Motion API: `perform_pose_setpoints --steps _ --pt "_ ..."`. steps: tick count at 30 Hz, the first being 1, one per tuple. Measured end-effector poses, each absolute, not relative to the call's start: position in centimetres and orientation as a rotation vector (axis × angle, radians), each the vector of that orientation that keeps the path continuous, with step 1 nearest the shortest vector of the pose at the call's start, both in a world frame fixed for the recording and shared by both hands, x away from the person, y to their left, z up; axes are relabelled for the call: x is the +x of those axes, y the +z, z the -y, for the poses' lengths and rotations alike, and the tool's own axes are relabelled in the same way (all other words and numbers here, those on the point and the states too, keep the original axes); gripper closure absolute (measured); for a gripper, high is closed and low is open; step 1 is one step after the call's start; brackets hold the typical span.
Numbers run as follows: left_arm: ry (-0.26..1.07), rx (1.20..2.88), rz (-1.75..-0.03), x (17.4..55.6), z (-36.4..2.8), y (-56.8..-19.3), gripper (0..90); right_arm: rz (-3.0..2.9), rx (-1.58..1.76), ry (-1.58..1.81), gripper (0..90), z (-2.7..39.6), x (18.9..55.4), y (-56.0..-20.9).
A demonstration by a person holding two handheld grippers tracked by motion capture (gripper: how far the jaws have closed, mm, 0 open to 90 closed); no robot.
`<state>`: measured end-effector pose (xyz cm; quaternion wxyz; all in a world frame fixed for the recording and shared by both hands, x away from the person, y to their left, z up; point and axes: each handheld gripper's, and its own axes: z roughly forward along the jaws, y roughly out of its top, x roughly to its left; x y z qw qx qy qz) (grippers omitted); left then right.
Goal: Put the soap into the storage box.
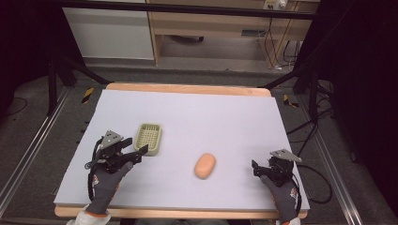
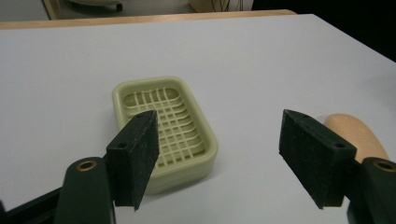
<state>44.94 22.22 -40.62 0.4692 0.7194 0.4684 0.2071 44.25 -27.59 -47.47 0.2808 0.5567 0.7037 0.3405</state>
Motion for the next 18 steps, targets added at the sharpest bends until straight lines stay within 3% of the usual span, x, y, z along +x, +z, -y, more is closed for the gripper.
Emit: perform_pose_setpoints --steps 18 --pt "0.466 1.827 -1.066 45.8 -17.6 -39.7 27.0 -1.886 1.496 0.913 7.5 27.7 44.2 -47.5"
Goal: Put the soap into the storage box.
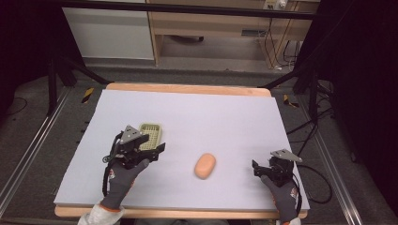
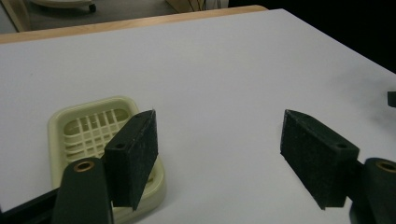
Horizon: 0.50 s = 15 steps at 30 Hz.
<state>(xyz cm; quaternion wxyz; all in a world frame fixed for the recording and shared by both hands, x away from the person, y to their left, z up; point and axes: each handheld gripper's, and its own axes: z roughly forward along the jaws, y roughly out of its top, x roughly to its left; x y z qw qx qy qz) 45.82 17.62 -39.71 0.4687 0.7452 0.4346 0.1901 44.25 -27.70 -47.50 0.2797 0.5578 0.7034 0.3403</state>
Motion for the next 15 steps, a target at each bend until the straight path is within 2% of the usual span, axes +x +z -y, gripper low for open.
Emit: perform_pose_setpoints --steps 15 --pt "0.451 1.865 -1.039 46.3 -15.0 -40.5 26.0 -1.892 1.500 0.922 7.1 27.8 44.3 -47.6"
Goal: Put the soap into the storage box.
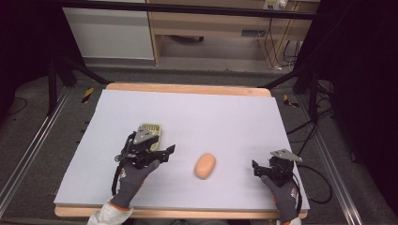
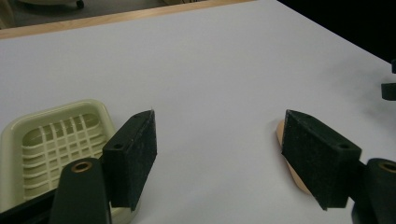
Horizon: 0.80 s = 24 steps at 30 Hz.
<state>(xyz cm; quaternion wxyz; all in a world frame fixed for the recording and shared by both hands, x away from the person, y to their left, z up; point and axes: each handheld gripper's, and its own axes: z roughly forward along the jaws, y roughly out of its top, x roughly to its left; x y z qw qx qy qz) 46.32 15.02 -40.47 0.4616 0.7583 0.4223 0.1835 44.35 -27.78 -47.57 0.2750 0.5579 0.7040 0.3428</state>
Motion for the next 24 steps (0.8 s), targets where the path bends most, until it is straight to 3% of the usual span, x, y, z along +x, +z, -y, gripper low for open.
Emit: perform_pose_setpoints --steps 24 --pt "0.417 1.951 -0.981 46.7 -10.7 -41.4 23.7 -1.889 1.492 0.925 7.1 27.7 44.3 -47.5"
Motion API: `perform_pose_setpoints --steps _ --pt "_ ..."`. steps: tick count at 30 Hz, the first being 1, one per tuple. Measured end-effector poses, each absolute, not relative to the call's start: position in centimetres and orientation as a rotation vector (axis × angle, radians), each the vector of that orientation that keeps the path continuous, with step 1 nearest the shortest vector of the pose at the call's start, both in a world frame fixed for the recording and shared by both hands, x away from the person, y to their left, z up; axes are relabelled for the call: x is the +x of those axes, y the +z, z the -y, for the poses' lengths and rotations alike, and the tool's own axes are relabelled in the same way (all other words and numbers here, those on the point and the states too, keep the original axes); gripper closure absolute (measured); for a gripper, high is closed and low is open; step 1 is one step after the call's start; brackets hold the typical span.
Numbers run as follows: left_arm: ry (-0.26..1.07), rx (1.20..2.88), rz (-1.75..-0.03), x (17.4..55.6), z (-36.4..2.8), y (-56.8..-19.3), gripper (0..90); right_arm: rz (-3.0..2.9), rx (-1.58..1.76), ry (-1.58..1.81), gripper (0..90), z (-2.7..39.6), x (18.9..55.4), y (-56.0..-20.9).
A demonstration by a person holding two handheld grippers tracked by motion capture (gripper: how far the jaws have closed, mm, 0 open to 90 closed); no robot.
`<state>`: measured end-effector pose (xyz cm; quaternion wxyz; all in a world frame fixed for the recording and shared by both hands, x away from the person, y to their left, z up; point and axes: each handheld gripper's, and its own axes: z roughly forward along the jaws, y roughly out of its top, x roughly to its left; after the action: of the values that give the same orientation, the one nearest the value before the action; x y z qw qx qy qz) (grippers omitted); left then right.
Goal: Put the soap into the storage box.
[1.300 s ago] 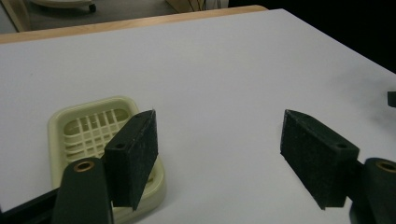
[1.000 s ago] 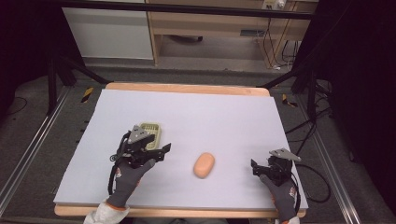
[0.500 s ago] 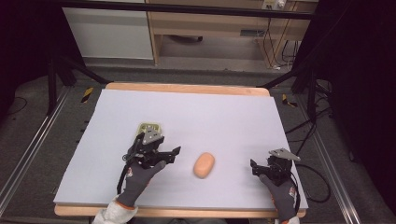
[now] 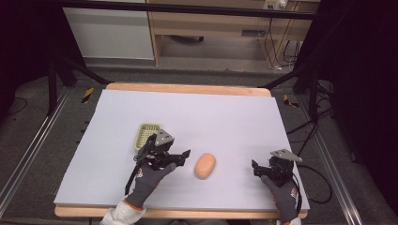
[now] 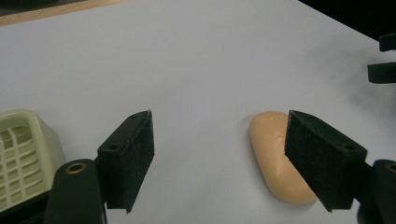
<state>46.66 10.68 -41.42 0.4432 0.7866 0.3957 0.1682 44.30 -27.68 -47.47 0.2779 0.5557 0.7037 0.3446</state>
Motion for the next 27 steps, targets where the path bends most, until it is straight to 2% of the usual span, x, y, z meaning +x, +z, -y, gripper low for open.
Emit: perform_pose_setpoints --steps 27 --pt "0.388 2.035 -0.909 46.6 -5.9 -42.8 21.5 -1.887 1.494 0.935 7.1 27.7 44.2 -47.4"
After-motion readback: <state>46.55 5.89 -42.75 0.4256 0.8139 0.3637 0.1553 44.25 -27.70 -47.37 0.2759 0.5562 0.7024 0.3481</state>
